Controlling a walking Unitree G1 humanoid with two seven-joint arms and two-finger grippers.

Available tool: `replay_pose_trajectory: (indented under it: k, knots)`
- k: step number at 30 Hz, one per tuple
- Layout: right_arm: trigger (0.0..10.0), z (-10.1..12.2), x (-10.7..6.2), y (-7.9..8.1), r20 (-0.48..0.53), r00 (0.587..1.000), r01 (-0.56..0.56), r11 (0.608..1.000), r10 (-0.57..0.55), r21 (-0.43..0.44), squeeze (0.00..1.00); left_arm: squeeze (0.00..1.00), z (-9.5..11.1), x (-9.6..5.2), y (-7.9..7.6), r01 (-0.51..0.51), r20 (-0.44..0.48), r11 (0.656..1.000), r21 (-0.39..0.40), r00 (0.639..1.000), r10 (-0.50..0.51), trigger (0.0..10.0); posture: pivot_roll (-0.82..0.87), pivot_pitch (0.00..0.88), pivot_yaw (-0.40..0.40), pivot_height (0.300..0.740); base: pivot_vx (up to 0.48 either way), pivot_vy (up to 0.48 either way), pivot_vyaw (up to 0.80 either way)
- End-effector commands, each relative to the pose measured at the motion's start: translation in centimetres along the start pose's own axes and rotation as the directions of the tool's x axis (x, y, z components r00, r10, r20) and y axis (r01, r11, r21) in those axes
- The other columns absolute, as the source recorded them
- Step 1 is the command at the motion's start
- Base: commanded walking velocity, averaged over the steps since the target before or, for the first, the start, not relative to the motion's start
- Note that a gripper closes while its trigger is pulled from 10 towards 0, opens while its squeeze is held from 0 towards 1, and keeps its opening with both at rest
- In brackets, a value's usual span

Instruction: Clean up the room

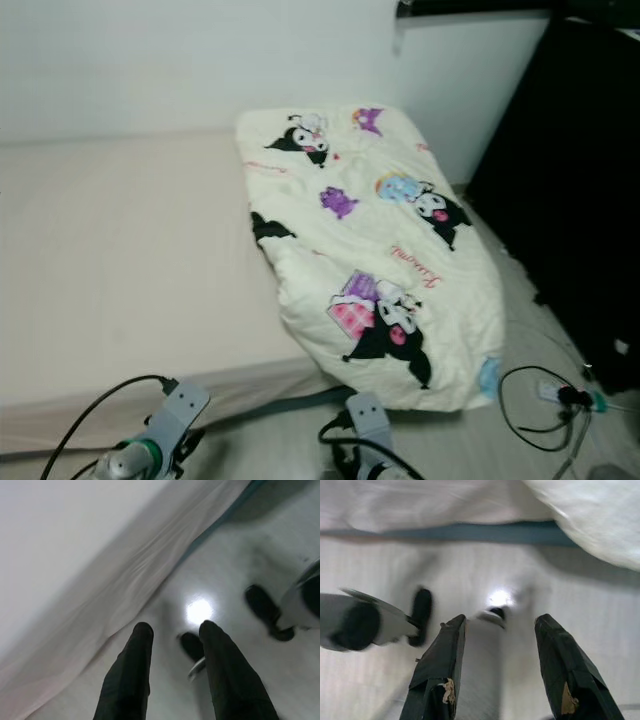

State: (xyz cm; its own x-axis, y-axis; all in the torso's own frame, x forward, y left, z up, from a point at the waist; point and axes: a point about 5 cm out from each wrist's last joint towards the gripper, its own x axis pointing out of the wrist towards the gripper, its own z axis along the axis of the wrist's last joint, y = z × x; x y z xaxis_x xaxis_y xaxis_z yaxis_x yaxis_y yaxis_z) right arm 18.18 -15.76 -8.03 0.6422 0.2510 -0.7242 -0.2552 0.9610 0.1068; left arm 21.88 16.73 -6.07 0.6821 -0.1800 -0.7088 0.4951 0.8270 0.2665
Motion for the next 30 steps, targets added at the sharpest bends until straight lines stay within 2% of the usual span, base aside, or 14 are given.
replay_pose_trajectory:
  k: [1,6,13,20,21,24,25,26,27,28,29,30]
  knots:
    - [10.0,-0.5,0.1,0.9,-0.018,1.0,-0.021,1.0,0.021,0.012,0.0,0.0,-1.1,-0.3,0.1,0.003,-0.035,1.0,0.002,0.999,-0.003,10.0,-0.09,0.017,0.052,0.74,0.0,-0.319,0.0]
    - [10.0,-0.5,0.1,0.9,-0.017,1.0,-0.021,1.0,0.022,0.013,0.0,0.0,-1.1,-0.3,0.1,0.001,-0.039,1.0,0.001,0.999,-0.001,10.0,-0.09,0.018,0.053,0.74,0.195,-0.311,0.0]
    - [10.0,-0.5,0.1,0.9,-0.014,1.0,-0.02,1.0,0.02,0.014,0.0,0.0,-1.3,-0.3,0.1,-0.011,-0.051,1.0,-0.02,0.999,0.01,10.0,-0.09,0.018,0.053,0.74,0.0,0.0,0.0]
    - [10.0,1.2,0.3,0.5,0.078,0.997,0.007,0.999,-0.009,0.031,0.0,0.0,-1.1,-0.4,0.6,-0.036,-0.034,0.998,-0.057,0.999,0.034,10.0,-0.1,0.018,0.055,0.74,0.0,0.0,0.0]
    - [10.0,2.8,0.4,-0.1,0.164,0.986,0.031,0.998,-0.039,0.051,0.0,0.0,-0.3,-0.3,1.9,-0.071,0.011,0.993,-0.093,0.997,0.073,10.0,-0.1,0.019,0.056,0.74,0.0,0.0,0.0]
    - [10.0,2.8,0.4,-0.1,0.164,0.986,0.031,0.998,-0.039,0.051,0.0,0.0,-0.3,-0.3,1.9,-0.071,0.011,0.993,-0.093,0.997,0.073,10.0,-0.1,0.019,0.056,0.74,0.0,0.0,0.0]
    - [10.0,3.8,0.5,-0.4,0.213,0.975,0.043,0.997,-0.055,0.062,0.0,0.0,0.3,-0.4,2.8,-0.091,0.047,0.988,-0.121,0.994,0.097,10.0,-0.11,0.02,0.058,0.74,0.0,0.0,0.0]
    - [10.0,5.1,0.4,-0.7,0.285,0.956,0.053,0.996,-0.073,0.076,0.0,0.0,1.4,-0.6,4.4,-0.112,0.12,0.984,-0.136,0.984,0.129,10.0,-0.11,0.028,0.064,0.74,0.0,0.0,0.0]
    - [10.0,5.1,0.4,-0.7,0.285,0.956,0.053,0.996,-0.073,0.076,0.0,0.0,1.4,-0.6,4.4,-0.112,0.12,0.984,-0.136,0.984,0.129,10.0,-0.11,0.028,0.064,0.74,0.0,0.0,0.0]
    - [10.0,6.2,0.3,-1.0,0.342,0.935,0.063,0.994,-0.089,0.085,0.0,0.0,2.2,-1.0,5.5,-0.123,0.185,0.982,-0.141,0.971,0.148,10.0,-0.11,0.028,0.064,0.74,0.0,0.0,0.0]
    - [10.0,6.2,0.3,-1.0,0.342,0.935,0.063,0.994,-0.089,0.085,0.0,0.0,2.2,-1.0,5.5,-0.123,0.185,0.982,-0.141,0.971,0.148,10.0,-0.11,0.028,0.064,0.74,0.0,0.0,0.0]
    - [10.0,7.5,0.1,-1.4,0.409,0.906,0.078,0.993,-0.109,0.093,0.0,0.0,3.4,-1.6,6.7,-0.128,0.279,0.985,-0.118,0.947,0.157,10.0,-0.11,0.037,0.065,0.74,0.0,0.0,0.0]
